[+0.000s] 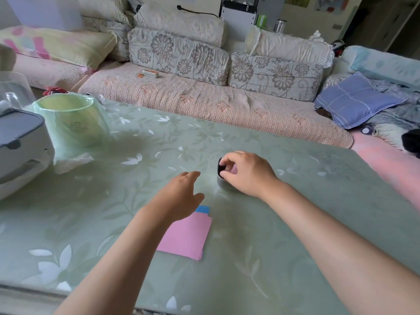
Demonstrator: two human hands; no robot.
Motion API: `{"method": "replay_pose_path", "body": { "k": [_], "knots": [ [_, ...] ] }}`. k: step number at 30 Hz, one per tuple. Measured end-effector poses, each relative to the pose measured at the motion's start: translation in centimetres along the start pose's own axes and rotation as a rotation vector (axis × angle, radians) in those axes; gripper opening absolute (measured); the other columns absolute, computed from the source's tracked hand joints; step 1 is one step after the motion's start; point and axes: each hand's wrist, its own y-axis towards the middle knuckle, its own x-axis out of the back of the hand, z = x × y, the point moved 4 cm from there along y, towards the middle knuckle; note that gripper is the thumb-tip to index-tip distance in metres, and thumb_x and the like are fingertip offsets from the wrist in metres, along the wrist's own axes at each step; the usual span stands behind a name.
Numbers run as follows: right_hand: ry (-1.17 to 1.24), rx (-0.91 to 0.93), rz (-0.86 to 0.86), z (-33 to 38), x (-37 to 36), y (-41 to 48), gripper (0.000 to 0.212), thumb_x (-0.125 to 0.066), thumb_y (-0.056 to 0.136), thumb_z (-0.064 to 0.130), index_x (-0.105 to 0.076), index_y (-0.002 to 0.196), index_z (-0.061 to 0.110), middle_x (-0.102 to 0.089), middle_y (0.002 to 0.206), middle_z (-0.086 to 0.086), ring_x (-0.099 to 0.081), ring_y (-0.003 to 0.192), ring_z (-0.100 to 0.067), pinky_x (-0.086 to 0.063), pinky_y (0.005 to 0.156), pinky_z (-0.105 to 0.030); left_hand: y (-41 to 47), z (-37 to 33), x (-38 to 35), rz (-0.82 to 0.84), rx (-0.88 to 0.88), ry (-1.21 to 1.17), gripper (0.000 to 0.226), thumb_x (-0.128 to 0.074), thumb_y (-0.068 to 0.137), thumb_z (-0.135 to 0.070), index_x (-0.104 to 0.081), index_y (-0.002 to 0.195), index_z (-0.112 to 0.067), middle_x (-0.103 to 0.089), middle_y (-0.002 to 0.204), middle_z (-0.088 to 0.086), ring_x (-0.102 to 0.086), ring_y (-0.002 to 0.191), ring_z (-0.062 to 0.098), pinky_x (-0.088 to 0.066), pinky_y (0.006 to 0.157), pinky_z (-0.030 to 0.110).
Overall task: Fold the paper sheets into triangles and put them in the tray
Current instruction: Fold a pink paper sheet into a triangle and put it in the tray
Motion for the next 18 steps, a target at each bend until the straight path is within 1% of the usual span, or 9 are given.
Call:
{"method": "replay_pose_path", "body": {
  "k": [2, 3, 5, 8, 10, 11, 15, 16, 18],
  "knots": [
    [0.057, 0.032, 0.077, 2.1, -1.0, -1.6, 0.017, -0.067, 0.086, 0.040, -0.067, 0.103, 0.036, -0.066, 0.093, 0.019, -0.054, 0.083, 0.002, -0.047, 0.086, -0.028, -0.8, 1.1, 0.4, 0.068, 0.022, 0.065, 0.066, -0.062, 0.091, -0.036, -0.034, 0.150, -0.024, -0.046, 0.144, -0.001, -0.043, 0.131, 0.019, -0.038, 0.102, 0.030],
    [0.084, 0.041, 0.137, 3.0, -1.7, -2.5, 0.019, -0.067, 0.086, 0.041, -0.068, 0.104, 0.036, -0.067, 0.095, 0.020, -0.054, 0.085, 0.003, -0.048, 0.088, -0.029, -1.2, 1.7, 0.6, 0.109, 0.026, 0.097, 0.071, -0.065, 0.089, -0.039, -0.033, 0.150, -0.025, -0.044, 0.146, -0.002, -0.040, 0.134, 0.019, -0.036, 0.104, 0.031],
    [0.101, 0.057, 0.254, 4.4, -3.2, -4.3, 0.025, -0.070, 0.084, 0.044, -0.068, 0.108, 0.035, -0.067, 0.104, 0.020, -0.059, 0.096, -0.003, -0.049, 0.089, -0.030, -2.3, 2.5, 0.6, 0.196, 0.022, 0.159, 0.083, -0.072, 0.082, -0.048, -0.031, 0.151, -0.027, -0.039, 0.149, -0.005, -0.032, 0.137, 0.017, -0.034, 0.108, 0.032],
    [0.028, 0.049, 0.361, 5.3, -5.0, -6.0, 0.048, -0.072, 0.073, 0.058, -0.062, 0.117, 0.039, -0.059, 0.115, 0.018, -0.057, 0.107, -0.009, -0.044, 0.085, -0.028, -3.9, 3.1, 0.5, 0.294, 0.000, 0.231, 0.100, -0.078, 0.067, -0.062, -0.030, 0.150, -0.031, -0.033, 0.150, -0.011, -0.024, 0.138, 0.014, -0.032, 0.112, 0.035],
    [-0.004, 0.008, 0.388, 5.3, -5.8, -6.7, 0.065, -0.070, 0.065, 0.066, -0.056, 0.124, 0.041, -0.052, 0.120, 0.014, -0.055, 0.111, -0.009, -0.040, 0.087, -0.029, -4.7, 3.2, 0.4, 0.306, -0.023, 0.269, 0.104, -0.078, 0.062, -0.066, -0.031, 0.149, -0.033, -0.032, 0.148, -0.012, -0.024, 0.136, 0.014, -0.032, 0.112, 0.034],
    [-0.007, -0.015, 0.390, 5.2, -6.0, -7.0, 0.070, -0.069, 0.062, 0.068, -0.053, 0.125, 0.042, -0.050, 0.120, 0.013, -0.055, 0.112, -0.009, -0.039, 0.087, -0.029, -4.9, 3.2, 0.4, 0.298, -0.032, 0.276, 0.103, -0.078, 0.062, -0.067, -0.033, 0.149, -0.033, -0.033, 0.147, -0.012, -0.025, 0.135, 0.014, -0.032, 0.111, 0.035],
    [0.033, -0.089, 0.405, 5.0, -6.3, -7.1, 0.070, -0.070, 0.054, 0.072, -0.054, 0.115, 0.043, -0.047, 0.113, 0.012, -0.054, 0.107, -0.011, -0.038, 0.082, -0.029, -5.3, 3.1, 0.8, 0.242, -0.043, 0.254, 0.093, -0.078, 0.061, -0.068, -0.045, 0.141, -0.035, -0.040, 0.134, -0.012, -0.032, 0.124, 0.013, -0.038, 0.106, 0.034],
    [0.046, -0.105, 0.413, 5.0, -6.3, -7.1, 0.068, -0.071, 0.052, 0.071, -0.054, 0.112, 0.043, -0.047, 0.112, 0.012, -0.054, 0.106, -0.011, -0.039, 0.081, -0.030, -5.3, 3.1, 0.9, 0.234, -0.041, 0.248, 0.092, -0.079, 0.060, -0.067, -0.046, 0.140, -0.036, -0.041, 0.132, -0.012, -0.033, 0.122, 0.013, -0.039, 0.105, 0.034],
    [0.086, -0.128, 0.407, 5.0, -6.2, -7.0, 0.057, -0.074, 0.055, 0.064, -0.055, 0.103, 0.042, -0.049, 0.108, 0.012, -0.054, 0.099, -0.011, -0.040, 0.077, -0.029, -5.2, 3.0, 0.9, 0.226, -0.035, 0.247, 0.091, -0.079, 0.060, -0.067, -0.046, 0.139, -0.037, -0.043, 0.129, -0.011, -0.034, 0.120, 0.013, -0.040, 0.103, 0.035]
  ]
}}
